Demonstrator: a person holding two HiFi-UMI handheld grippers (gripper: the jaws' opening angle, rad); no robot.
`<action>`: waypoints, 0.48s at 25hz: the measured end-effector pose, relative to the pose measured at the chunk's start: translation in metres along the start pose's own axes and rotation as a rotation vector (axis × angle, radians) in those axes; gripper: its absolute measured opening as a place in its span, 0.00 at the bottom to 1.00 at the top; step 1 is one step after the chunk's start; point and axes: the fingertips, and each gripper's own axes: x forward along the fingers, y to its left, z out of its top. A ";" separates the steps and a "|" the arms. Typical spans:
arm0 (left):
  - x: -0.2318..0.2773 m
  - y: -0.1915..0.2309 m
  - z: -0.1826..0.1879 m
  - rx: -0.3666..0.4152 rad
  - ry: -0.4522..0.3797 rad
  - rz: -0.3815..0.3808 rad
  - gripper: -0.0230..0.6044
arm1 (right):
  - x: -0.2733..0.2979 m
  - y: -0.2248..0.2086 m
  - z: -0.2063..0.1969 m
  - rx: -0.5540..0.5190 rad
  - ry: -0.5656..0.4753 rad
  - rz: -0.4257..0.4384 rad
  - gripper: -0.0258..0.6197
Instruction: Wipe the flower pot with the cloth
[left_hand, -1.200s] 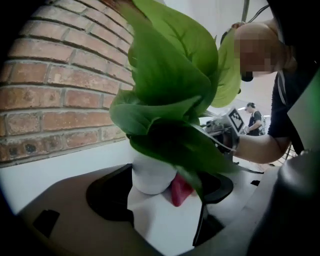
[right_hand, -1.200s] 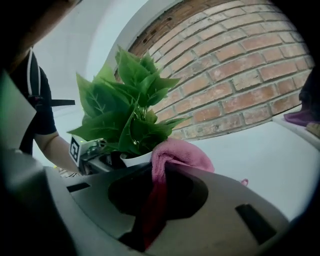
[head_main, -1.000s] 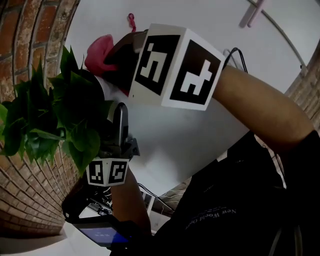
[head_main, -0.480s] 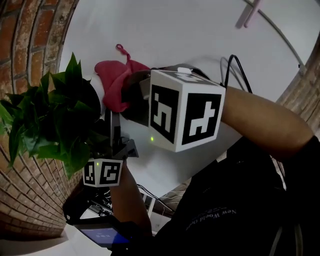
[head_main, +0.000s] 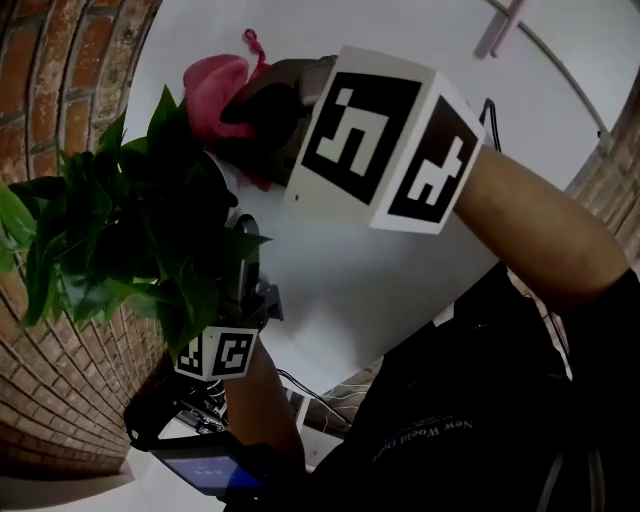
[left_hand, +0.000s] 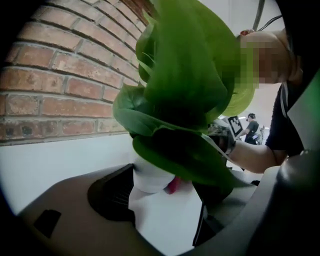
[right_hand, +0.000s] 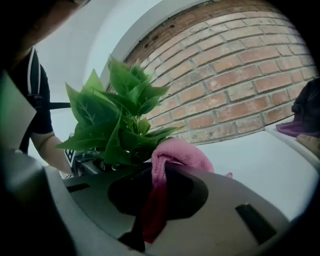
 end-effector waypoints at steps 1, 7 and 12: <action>0.000 -0.002 -0.001 -0.002 0.002 -0.001 0.63 | 0.006 0.002 0.000 -0.009 0.000 0.007 0.12; 0.001 0.003 0.002 -0.086 -0.003 0.048 0.62 | 0.002 0.025 -0.013 -0.005 0.016 0.042 0.12; 0.001 0.003 0.005 -0.124 -0.012 0.083 0.62 | -0.001 0.061 -0.035 0.003 0.071 0.106 0.12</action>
